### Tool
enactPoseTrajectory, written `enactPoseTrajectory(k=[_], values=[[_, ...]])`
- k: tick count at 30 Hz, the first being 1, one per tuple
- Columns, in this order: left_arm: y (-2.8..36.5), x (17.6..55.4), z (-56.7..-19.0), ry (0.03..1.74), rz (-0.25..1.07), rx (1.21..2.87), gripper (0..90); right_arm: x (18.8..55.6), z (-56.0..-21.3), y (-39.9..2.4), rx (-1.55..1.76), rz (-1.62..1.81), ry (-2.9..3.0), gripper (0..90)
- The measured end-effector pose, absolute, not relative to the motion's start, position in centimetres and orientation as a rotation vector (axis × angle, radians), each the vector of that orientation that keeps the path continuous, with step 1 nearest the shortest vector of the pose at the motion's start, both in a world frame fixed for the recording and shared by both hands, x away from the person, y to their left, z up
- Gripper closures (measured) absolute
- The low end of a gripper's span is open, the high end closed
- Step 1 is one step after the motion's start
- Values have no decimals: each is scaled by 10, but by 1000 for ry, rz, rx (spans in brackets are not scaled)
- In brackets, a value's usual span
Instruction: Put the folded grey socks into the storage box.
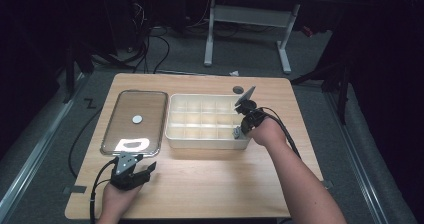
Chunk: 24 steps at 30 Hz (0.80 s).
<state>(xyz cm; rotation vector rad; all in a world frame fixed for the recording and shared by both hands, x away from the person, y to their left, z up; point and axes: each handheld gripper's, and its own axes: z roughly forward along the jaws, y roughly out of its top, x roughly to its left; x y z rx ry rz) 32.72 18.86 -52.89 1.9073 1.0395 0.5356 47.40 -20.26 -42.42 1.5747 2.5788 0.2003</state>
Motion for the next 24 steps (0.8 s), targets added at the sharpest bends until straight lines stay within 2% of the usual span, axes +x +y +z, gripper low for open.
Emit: enactPoseTrajectory(k=[4,24], values=[[189,327,-529,1040,537,1912,410,480,-421,-200,1571,224,2564,900],[190,327,-529,1041,536,1915,410,496,-459,-190,1626,75,2612,900]])
